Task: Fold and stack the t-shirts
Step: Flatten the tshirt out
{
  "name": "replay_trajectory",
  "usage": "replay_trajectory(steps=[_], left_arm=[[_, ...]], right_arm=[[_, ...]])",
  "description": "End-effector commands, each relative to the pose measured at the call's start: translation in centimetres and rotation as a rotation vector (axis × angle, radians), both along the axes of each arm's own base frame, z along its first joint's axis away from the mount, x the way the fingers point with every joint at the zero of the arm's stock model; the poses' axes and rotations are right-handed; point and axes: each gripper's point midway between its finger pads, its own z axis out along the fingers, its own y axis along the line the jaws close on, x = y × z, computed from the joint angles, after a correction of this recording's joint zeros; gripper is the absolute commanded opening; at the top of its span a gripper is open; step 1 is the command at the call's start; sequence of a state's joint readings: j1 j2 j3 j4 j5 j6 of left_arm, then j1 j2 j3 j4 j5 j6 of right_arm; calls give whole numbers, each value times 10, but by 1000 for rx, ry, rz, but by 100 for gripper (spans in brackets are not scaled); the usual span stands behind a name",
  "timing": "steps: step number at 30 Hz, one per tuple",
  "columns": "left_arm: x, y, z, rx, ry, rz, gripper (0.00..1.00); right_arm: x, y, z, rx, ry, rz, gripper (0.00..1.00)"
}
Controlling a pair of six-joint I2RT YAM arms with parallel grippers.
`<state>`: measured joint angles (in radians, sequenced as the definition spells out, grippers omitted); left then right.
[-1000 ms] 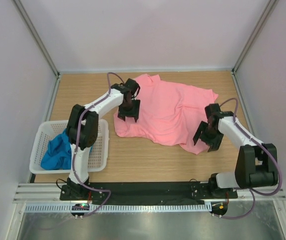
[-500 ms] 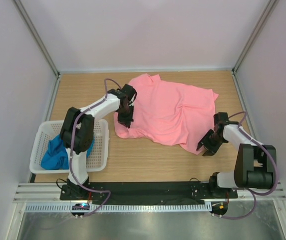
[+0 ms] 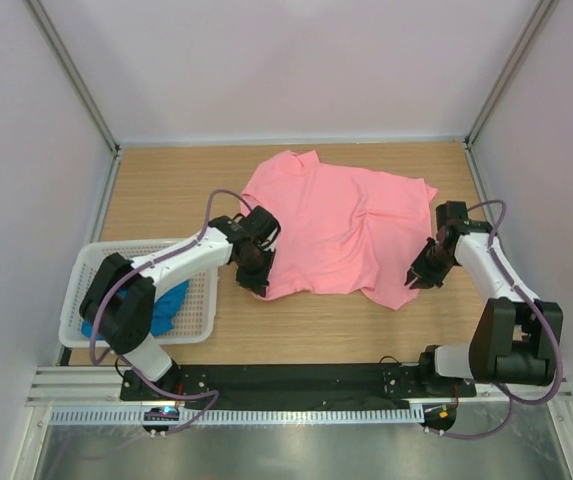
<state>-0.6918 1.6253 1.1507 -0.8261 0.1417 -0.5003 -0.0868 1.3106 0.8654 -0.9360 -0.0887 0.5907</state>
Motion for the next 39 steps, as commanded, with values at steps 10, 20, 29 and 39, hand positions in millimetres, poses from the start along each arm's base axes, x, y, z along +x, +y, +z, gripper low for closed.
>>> replay_trajectory(steps=[10,20,29,39], left_arm=[[-31,19,-2,25,1,-48,55],[38,-40,26,-65,-86,-54,57],[56,-48,-16,-44,6,-84,53],[66,-45,-8,-30,-53,-146,50]], right_arm=[[30,3,11,26,4,86,69],[-9,7,-31,63,44,35,68],[-1,14,-46,109,66,29,50],[67,16,-26,98,-24,13,1]])
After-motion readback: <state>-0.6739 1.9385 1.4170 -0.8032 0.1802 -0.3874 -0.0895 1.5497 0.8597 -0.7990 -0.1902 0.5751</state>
